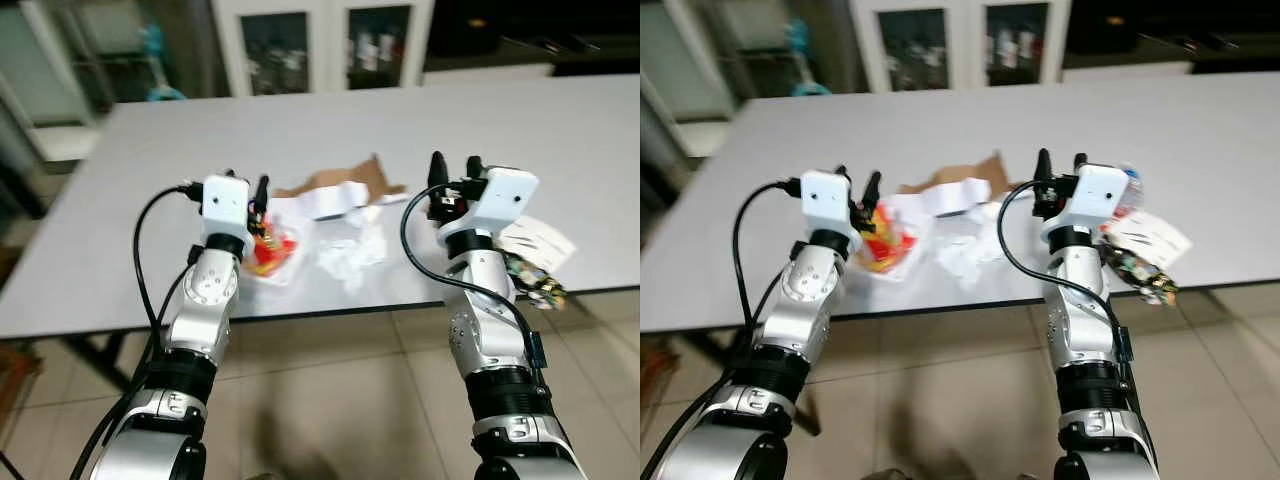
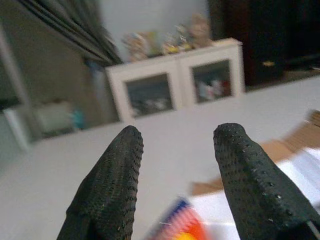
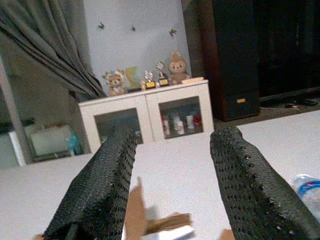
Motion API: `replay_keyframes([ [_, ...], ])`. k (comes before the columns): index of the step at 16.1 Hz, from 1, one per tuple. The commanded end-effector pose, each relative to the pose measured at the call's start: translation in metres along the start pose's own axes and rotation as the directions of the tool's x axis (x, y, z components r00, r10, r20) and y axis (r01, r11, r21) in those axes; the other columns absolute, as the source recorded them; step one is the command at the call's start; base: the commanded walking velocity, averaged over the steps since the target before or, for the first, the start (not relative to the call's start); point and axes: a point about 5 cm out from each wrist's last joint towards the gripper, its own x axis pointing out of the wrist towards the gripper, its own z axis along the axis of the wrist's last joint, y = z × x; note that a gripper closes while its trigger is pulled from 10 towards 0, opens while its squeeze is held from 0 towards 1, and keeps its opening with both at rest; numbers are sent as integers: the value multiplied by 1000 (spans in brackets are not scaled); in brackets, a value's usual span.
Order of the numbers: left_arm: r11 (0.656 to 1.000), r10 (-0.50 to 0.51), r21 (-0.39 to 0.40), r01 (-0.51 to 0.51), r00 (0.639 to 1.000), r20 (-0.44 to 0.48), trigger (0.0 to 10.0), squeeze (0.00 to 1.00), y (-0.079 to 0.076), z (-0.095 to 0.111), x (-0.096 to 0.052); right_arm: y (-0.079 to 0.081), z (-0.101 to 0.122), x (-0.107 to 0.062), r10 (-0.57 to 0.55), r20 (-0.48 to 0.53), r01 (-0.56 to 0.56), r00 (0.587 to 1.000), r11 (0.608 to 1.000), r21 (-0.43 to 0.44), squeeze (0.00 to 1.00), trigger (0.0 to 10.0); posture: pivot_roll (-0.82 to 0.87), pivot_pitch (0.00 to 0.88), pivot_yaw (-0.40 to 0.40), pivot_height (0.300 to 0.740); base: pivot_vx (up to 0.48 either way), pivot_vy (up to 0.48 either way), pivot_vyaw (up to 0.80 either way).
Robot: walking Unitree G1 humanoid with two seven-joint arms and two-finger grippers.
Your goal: Picking trash to rubbish bin
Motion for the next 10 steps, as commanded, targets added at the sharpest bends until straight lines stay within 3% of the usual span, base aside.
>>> replay_keyframes([
  [1, 999, 38, 20, -39, 998, 46, 10000, 0, 6, 15, 8, -2, -1, 0, -5, -7, 5, 1000, 1000, -2, 0, 10000, 0, 7, 60, 740, 0, 0, 0],
  [4, 998, 39, 42, -43, 995, 90, 10000, 0, 11, 46, 7, -3, -1, -1, -11, -11, 11, 1000, 1000, -3, 0, 10000, -2, 4, 68, 740, 0, 0, 0],
  [6, 984, 111, 138, -110, 994, 4, 10000, 0, 27, 42, -1, -4, -3, -3, -15, -19, 15, 1000, 1000, 2, 0, 10000, 8, 0, 76, 740, 0, 0, 0],
  [7, 981, 142, 139, -137, 990, -25, 10000, 0, 33, 37, -4, -4, -3, -3, -14, -19, 14, 1000, 1000, 2, 0, 10000, 8, 0, 76, 740, 0, 0, 0],
  [8, 975, 191, 139, -174, 975, -118, 10000, 1000, 49, 17, -15, -2, -3, -3, -9, -21, 9, 1000, 1000, 3, 0, 10000, 9, 0, 75, 740, 0, 0, 0],
  [10, 974, 218, 102, -202, 958, -184, 10000, 1000, 59, 9, -25, -2, -5, -4, -3, -30, 3, 1000, 1000, 3, 0, 10000, 20, 0, 69, 740, 0, 0, 0],
])
